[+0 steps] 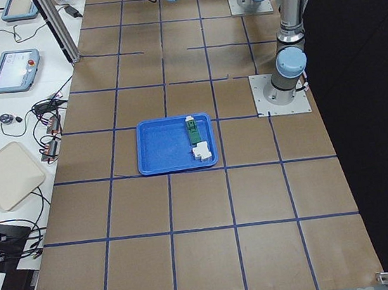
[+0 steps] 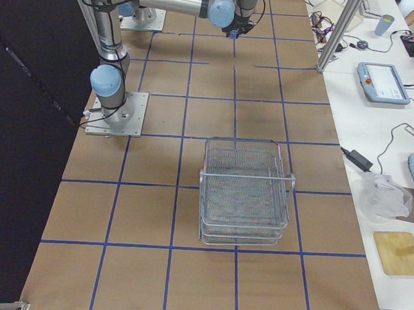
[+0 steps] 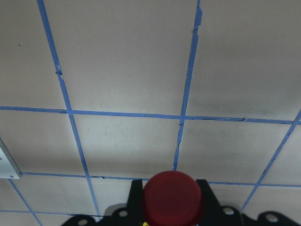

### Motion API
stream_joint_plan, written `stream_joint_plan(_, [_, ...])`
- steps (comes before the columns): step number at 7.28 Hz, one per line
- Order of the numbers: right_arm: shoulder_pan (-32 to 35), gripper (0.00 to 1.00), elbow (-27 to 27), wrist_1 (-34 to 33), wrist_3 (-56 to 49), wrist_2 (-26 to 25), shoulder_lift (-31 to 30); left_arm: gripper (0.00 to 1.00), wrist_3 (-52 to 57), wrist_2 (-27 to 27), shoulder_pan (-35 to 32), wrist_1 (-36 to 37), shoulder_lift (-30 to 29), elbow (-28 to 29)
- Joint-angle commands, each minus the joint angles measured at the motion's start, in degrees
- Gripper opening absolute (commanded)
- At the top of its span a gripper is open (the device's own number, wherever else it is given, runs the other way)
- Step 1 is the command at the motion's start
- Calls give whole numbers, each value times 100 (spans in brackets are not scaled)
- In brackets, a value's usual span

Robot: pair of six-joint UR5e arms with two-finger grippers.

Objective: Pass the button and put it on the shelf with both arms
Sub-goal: 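Open the left gripper and pull it back while the right gripper holds the button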

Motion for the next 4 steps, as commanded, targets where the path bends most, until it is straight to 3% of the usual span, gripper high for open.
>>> stream_joint_plan(1, [1,0,3,-6,1,-4,1,34,0,-63,0,-6,-21,-8])
stream_joint_plan(2, [1,0,-6,-6,1,4,-8,99,9,-107,0,11,5,0])
stream_joint_plan(4, [1,0,-6,-6,1,4,-8,100,18,-125,-9,46,23,-8])
